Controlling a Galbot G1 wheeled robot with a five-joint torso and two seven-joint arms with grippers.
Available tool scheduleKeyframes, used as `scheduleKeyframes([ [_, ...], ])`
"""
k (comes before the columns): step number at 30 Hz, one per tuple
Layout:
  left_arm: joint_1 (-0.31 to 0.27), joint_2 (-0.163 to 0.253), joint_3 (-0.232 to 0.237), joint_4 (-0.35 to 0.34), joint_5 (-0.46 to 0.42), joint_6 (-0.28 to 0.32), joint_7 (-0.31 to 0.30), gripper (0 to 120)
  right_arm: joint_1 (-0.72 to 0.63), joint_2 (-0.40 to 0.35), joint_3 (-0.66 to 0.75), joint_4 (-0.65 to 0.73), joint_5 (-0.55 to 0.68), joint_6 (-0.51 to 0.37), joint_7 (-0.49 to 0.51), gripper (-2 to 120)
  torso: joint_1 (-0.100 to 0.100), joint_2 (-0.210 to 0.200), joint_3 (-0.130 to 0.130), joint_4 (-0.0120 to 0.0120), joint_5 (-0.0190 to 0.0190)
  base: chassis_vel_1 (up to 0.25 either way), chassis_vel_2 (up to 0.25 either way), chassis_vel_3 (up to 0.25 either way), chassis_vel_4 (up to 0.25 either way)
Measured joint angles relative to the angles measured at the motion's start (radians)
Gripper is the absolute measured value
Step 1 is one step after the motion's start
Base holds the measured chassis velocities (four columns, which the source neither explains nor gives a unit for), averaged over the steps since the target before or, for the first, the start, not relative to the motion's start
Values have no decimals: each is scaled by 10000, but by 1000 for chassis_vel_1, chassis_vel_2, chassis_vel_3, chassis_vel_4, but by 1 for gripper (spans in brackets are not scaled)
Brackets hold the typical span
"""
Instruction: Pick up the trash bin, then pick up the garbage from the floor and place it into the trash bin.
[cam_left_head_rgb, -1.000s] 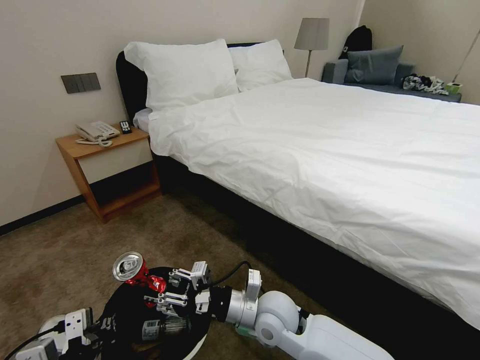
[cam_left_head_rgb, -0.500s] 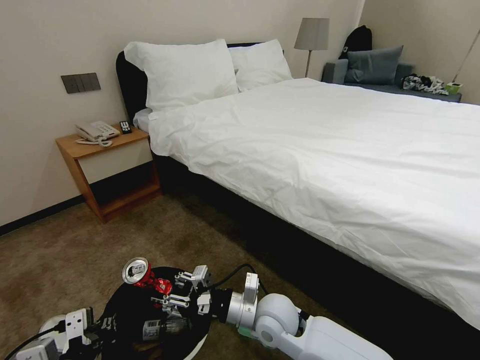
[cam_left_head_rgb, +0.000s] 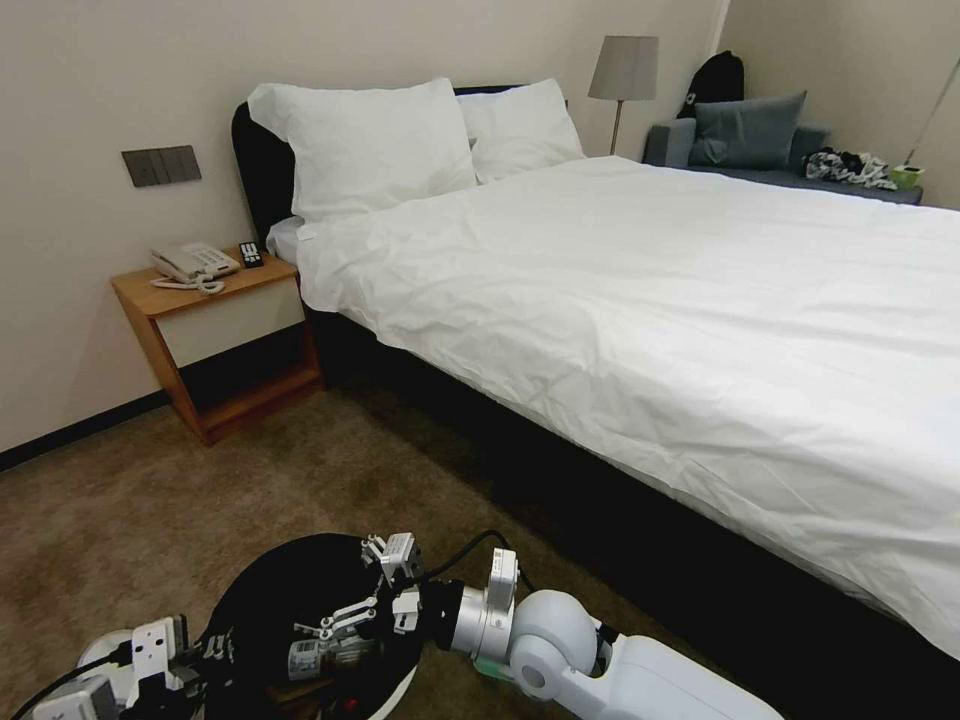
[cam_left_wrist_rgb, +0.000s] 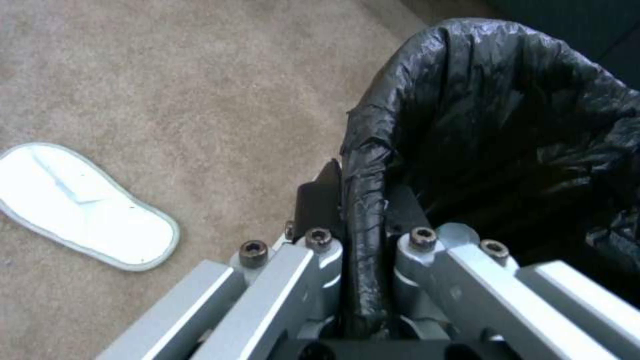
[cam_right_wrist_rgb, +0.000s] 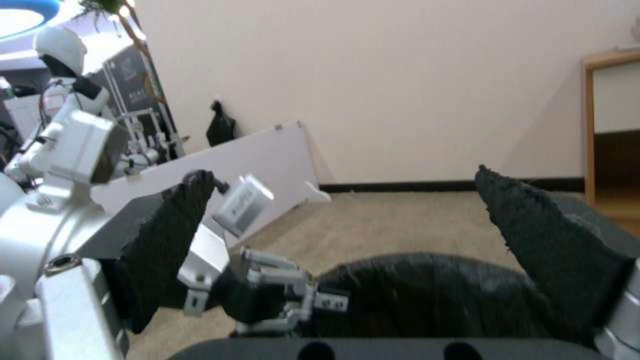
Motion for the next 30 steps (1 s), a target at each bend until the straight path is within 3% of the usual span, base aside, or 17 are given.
scheduleKeyframes([
  [5,11,0,-3,22,-1,-43,-10,4,6,32,266,239,26,210,-102,100,0,0,0,0,0,0,0,0,0],
  [13,55,75,-31,48,-11,-91,-11,4,-228,-96,1950,536,201,388,191,100,0,0,0,2,0,0,0,0,0],
  [17,91,16,-60,61,-14,-158,18,4,-1385,-546,3680,834,-172,358,1391,100,0,0,0,-1,3,0,0,0,0],
  [30,132,-14,-14,-29,36,-201,29,4,-4589,-1152,5693,1956,-1051,-458,2396,100,0,0,-2,0,2,0,0,0,0],
])
